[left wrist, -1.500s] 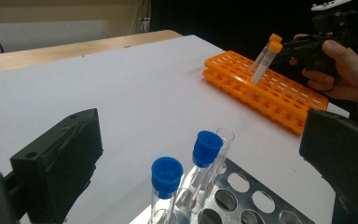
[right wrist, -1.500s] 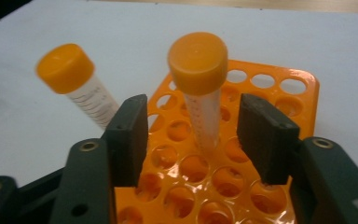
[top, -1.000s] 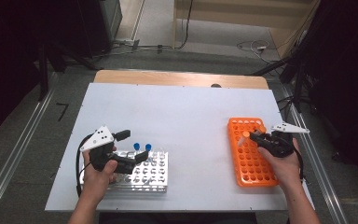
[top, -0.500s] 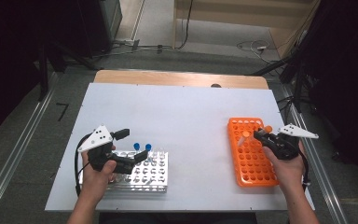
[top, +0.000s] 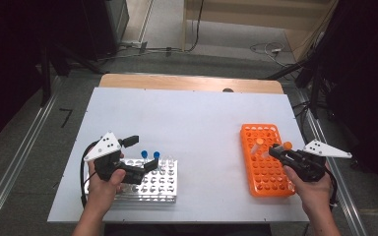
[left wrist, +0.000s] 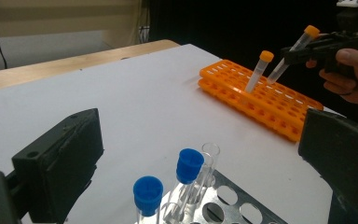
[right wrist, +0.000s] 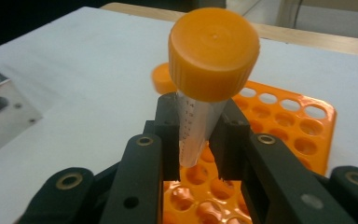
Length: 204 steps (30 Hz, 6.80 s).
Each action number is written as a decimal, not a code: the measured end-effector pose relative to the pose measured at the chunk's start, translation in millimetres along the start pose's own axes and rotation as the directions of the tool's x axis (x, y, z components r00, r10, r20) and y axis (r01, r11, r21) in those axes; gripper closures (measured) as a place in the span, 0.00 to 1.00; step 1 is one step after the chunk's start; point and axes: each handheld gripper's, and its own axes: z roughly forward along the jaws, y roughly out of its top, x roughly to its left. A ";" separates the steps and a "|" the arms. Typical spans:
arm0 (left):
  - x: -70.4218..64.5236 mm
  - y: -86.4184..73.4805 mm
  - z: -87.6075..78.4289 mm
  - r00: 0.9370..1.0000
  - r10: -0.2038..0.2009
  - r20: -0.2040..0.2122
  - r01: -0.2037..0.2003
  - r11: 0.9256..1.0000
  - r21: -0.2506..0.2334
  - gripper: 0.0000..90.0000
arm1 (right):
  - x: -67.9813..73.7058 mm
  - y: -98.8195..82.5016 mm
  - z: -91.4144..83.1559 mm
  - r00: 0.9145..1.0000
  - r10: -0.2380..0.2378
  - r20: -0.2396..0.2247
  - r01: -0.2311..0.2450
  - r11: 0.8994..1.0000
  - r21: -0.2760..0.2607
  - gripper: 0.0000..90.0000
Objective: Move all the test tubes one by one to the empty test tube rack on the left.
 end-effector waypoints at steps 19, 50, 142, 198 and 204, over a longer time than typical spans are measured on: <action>-16.9 2.4 12.9 0.999 0.025 0.023 -0.026 1.000 0.007 0.03 | 53.8 12.1 21.4 0.980 -0.098 -0.173 0.099 0.995 0.000 0.80; -70.8 1.3 60.5 0.969 0.077 0.233 -0.086 0.996 0.029 0.49 | 137.0 15.9 70.0 0.898 -0.199 -0.392 0.235 0.971 0.044 0.80; 25.0 -6.1 -29.2 0.994 0.000 -0.106 -0.009 0.996 -0.085 0.79 | 64.9 12.9 27.4 0.968 -0.095 -0.233 0.082 0.995 -0.064 0.00; 25.5 -11.9 -22.1 0.995 -0.045 -0.093 0.049 0.998 0.031 0.24 | 14.9 0.4 47.0 0.997 0.036 -0.067 -0.032 0.998 0.050 0.17; 19.8 -6.1 -20.0 0.995 -0.038 -0.090 0.041 0.999 0.033 0.08 | 11.7 -1.3 59.8 0.999 0.047 -0.019 -0.045 0.992 0.118 0.31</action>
